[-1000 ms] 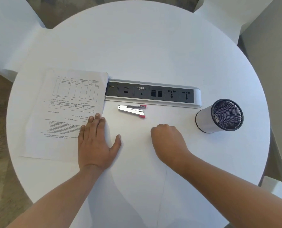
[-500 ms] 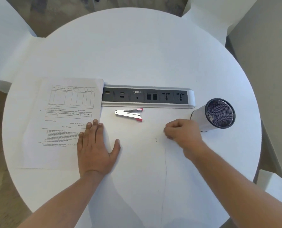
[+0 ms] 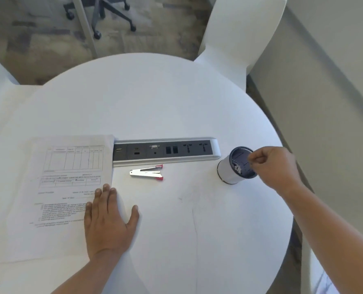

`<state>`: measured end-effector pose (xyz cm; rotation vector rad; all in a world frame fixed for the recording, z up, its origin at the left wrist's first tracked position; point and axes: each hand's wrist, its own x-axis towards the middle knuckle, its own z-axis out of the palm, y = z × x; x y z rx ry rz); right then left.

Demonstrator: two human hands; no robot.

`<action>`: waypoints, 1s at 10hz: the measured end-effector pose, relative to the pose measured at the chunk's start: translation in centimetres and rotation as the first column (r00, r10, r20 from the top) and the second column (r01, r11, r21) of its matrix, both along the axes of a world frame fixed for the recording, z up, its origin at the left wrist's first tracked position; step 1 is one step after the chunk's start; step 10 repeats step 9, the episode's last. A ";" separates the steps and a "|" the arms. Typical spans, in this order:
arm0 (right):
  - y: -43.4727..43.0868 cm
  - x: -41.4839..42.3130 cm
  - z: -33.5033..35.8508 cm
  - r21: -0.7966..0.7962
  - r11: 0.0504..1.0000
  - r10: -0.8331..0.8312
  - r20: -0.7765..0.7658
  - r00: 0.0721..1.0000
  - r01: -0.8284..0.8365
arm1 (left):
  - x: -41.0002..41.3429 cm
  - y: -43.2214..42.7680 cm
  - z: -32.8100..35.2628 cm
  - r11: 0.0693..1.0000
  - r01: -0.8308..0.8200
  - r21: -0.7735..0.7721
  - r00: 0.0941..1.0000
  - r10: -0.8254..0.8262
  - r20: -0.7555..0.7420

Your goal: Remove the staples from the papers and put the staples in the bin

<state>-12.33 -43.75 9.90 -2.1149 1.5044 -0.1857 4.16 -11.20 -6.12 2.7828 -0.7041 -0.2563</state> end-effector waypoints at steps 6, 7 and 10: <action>9.5 -0.5 1.4 -0.129 0.990 0.077 0.126 0.989 -0.061 | 1.9 0.6 4.6 0.986 0.155 0.057 0.928 -0.125 -0.352; 12.4 -0.6 -0.4 -0.077 0.992 0.106 0.061 0.992 -0.101 | 2.3 1.8 5.4 0.983 0.182 0.037 0.915 -0.155 -0.373; 18.1 -0.9 -5.7 0.024 0.956 0.292 -0.167 0.942 -0.292 | 1.3 3.9 5.8 0.941 0.337 0.029 0.918 -0.322 -0.234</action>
